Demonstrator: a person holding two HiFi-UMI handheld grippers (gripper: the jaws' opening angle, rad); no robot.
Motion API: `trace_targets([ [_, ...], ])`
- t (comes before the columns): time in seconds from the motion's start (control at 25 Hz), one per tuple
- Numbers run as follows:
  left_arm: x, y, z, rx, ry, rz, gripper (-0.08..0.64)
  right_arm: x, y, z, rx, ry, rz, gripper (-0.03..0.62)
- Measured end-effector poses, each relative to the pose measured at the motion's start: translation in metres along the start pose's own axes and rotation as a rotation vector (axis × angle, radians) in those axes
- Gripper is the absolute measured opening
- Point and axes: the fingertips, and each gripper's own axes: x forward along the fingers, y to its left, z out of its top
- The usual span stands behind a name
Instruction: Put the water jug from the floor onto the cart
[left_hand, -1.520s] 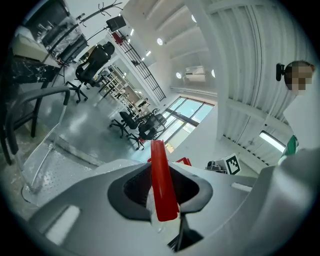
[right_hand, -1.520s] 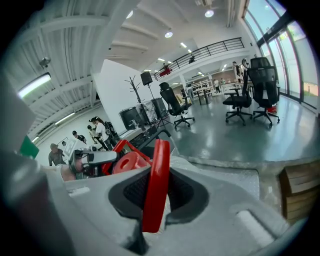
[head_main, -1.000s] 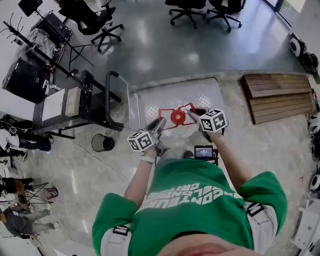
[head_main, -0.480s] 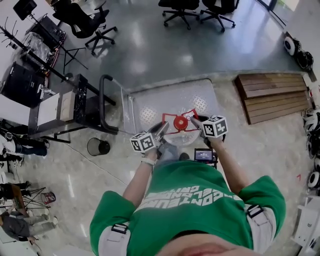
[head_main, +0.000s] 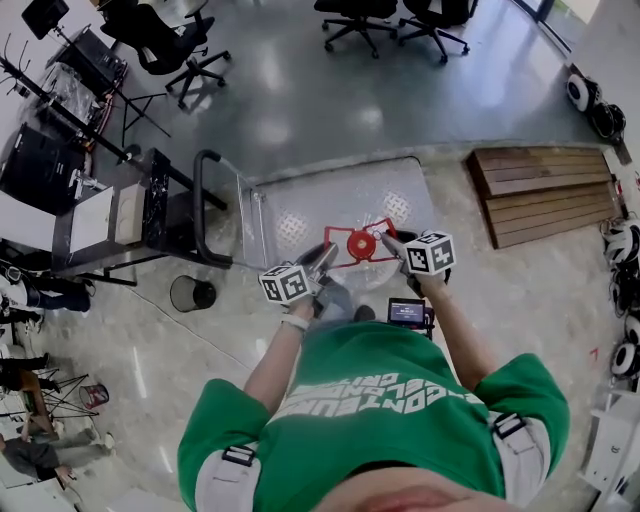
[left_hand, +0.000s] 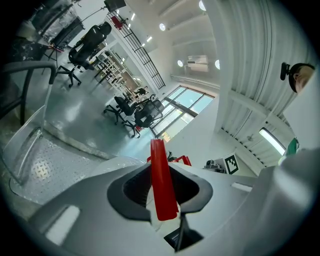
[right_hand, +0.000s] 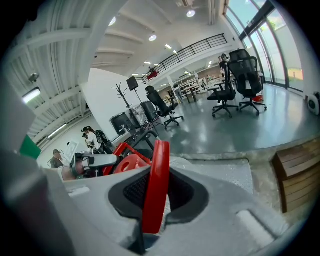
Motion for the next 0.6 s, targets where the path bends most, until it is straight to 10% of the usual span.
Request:
trace_targets([
  [0.6, 0.017, 0.042, 0.027, -0.046, 0.011, 0.005, 0.104, 0.047, -0.016, 0.022, 0.014, 0.043, -0.007, 0.048],
])
